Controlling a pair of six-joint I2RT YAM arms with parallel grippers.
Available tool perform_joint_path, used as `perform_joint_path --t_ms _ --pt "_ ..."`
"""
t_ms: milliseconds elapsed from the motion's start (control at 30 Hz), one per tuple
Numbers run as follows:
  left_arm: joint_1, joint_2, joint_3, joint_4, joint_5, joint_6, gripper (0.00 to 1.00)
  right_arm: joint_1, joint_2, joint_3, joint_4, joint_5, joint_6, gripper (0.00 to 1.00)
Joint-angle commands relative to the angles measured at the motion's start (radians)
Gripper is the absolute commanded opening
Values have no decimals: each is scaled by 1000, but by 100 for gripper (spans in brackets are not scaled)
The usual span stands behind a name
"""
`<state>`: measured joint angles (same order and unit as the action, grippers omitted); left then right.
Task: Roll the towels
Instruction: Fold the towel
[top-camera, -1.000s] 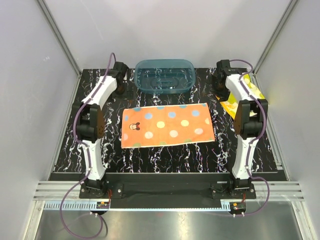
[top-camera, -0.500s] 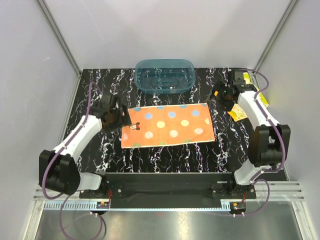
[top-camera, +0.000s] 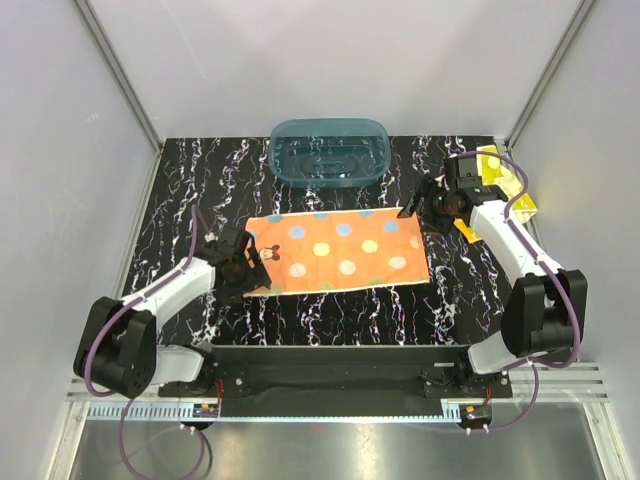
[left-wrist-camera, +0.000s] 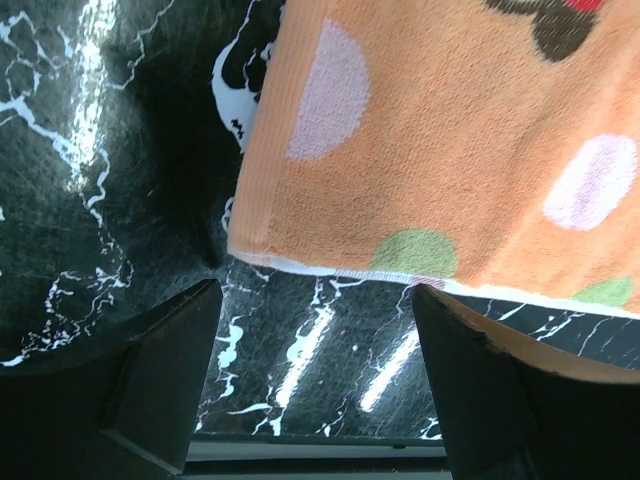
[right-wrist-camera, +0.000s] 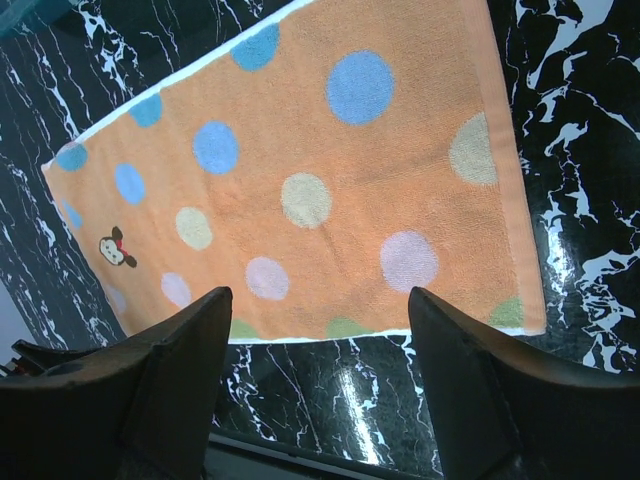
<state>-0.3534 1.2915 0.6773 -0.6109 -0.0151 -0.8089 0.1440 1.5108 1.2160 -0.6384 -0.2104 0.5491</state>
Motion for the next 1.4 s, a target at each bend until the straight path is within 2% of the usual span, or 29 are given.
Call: perform_joint_path --t_ms 0,400,500,600,800,967,1000,1100,1367 --pt "-1 6 1 85 -42 -26 81 9 2 14 31 -23 0 76" --pt "-1 52 25 60 -112 -15 72 11 12 27 13 9 -20 68" --pt "-1 55 18 75 -115 -18 68 9 17 27 9 16 -25 65" --pt "-1 60 8 100 -118 -15 60 9 14 17 5 32 -29 64" --pt "1 92 10 143 -118 31 38 -1 -14 -3 -35 69 -41 64" --pt "14 83 30 146 -95 68 26 -49 -87 -71 -50 72 -25 65" --pt "21 77 34 139 -92 76 19 -61 -110 -85 -59 94 -20 66" --pt "39 49 54 114 -79 105 7 -78 -156 -145 -67 108 8 66" --pt "99 5 56 103 -22 174 6 -84 -199 -352 -29 31 84 65"
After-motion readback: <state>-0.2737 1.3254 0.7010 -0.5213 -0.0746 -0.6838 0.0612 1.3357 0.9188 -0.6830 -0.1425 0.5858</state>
